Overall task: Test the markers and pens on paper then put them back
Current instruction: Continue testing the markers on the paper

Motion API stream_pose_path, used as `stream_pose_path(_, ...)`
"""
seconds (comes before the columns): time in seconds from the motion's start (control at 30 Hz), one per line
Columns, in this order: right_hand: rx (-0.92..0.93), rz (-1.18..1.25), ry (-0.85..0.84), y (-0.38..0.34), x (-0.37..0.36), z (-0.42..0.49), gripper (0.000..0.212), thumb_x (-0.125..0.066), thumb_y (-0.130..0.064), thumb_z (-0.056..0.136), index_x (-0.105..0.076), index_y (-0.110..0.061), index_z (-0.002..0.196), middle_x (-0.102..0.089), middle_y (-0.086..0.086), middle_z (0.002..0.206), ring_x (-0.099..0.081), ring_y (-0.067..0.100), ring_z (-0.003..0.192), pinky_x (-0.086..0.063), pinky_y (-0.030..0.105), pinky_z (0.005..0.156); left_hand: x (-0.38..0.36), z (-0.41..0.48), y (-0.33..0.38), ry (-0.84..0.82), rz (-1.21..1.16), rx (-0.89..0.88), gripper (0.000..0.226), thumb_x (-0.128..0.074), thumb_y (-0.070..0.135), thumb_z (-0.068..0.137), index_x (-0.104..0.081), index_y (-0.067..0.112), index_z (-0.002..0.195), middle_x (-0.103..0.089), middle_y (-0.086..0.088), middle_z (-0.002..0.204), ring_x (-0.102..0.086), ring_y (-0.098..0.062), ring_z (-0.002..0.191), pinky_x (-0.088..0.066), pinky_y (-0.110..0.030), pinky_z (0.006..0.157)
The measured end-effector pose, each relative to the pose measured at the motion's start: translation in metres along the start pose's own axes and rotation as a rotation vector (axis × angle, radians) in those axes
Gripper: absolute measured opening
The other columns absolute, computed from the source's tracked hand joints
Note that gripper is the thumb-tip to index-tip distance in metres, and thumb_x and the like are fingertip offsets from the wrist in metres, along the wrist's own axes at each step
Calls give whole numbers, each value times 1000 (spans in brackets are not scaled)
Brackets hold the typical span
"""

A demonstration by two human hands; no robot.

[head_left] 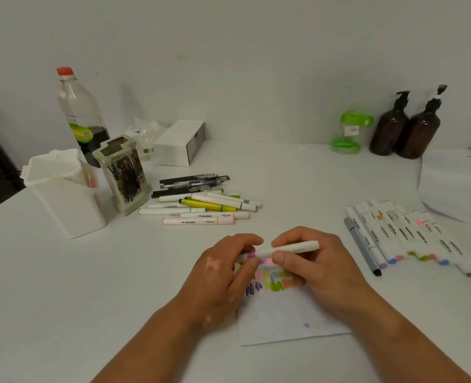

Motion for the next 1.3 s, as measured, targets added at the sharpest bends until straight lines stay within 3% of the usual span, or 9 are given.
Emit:
stream_pose_path(0.13, 37, 0, 3, -3, -5, -1, 11, -78, -36, 78, -76, -31, 88, -66, -9, 65, -61, 5, 57, -48, 19, 54, -3, 2, 6, -44, 101, -105, 33, -39, 34, 103, -64, 18, 119, -57, 10, 93, -52, -6, 82, -42, -17, 72)
stream_pose_path(0.33, 48, 77, -55, -6, -15, -4, 22, -80, -42, 71, -73, -25, 84, -67, 1, 63, -59, 13, 57, -47, 25, 52, -3, 2, 8, -68, 76, -148, 36, -37, 48, 102, -63, 24, 107, -56, 9, 81, -51, -10, 71, -43, -27, 63)
stream_pose_path(0.43, 57, 55, -20, -6, -13, -4, 20, -78, -42, 70, -72, -25, 80, -65, -1, 62, -57, 11, 56, -46, 24, 51, -1, 2, 3, -115, 62, -110, 43, -39, 63, 96, -59, 32, 119, -63, 12, 95, -56, -6, 82, -46, -20, 69)
stream_pose_path(0.53, -2, 128, 94, -1, -3, -1, 15, -72, -36, 67, -65, -24, 69, -53, 0, 55, -47, 14, 50, -39, 27, 45, -1, -1, -13, -262, 160, 56, 67, -46, 90, 71, -45, 48, 123, -53, 25, 109, -51, 4, 97, -41, -10, 76)
stream_pose_path(0.63, -106, 261, 153, 6, 3, 1, 3, -65, -21, 71, -66, -19, 69, -50, 4, 54, -42, 16, 49, -34, 27, 43, -5, -5, -19, -394, 323, 35, 84, -53, 96, 58, -48, 48, 126, -43, 30, 102, -40, 3, 99, -36, -18, 86)
stream_pose_path(0.73, -97, 263, 132, 7, 5, 0, 15, -59, -18, 75, -73, -15, 75, -59, 8, 58, -52, 17, 51, -41, 27, 42, -7, -3, -20, -380, 400, 16, 94, -49, 98, 57, -46, 46, 135, -40, 27, 100, -34, 0, 96, -32, -27, 90)
stream_pose_path(0.9, -99, 61, -8, 3, -9, -5, 5, -69, -16, 76, -73, -17, 75, -66, 8, 60, -58, 18, 50, -46, 26, 45, -9, -1, -26, -323, 463, 55, 92, -44, 97, 62, -42, 47, 139, -43, 20, 98, -33, -4, 93, -27, -31, 83)
stream_pose_path(1.0, -126, -108, -62, 5, -20, -8, 11, -71, -16, 80, -73, -25, 75, -68, 5, 60, -60, 14, 46, -46, 20, 45, -12, -1, -29, -323, 488, 73, 92, -41, 98, 62, -39, 48, 140, -44, 19, 101, -32, -7, 95, -27, -32, 84)
stream_pose_path(1.3, -115, -336, -36, 7, -26, -8, 23, -70, -15, 85, -72, -37, 76, -70, -3, 60, -61, 8, 46, -45, 17, 44, -13, 0, -30, -337, 473, 82, 96, -39, 98, 62, -39, 47, 143, -47, 16, 105, -36, -8, 98, -31, -33, 89)
Point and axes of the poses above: each hand's wrist, its own z-axis towards the middle knuckle, its own x-axis out of the back of the hand, y = z × x, the point moved 4 cm from there along z, towards the middle knuckle
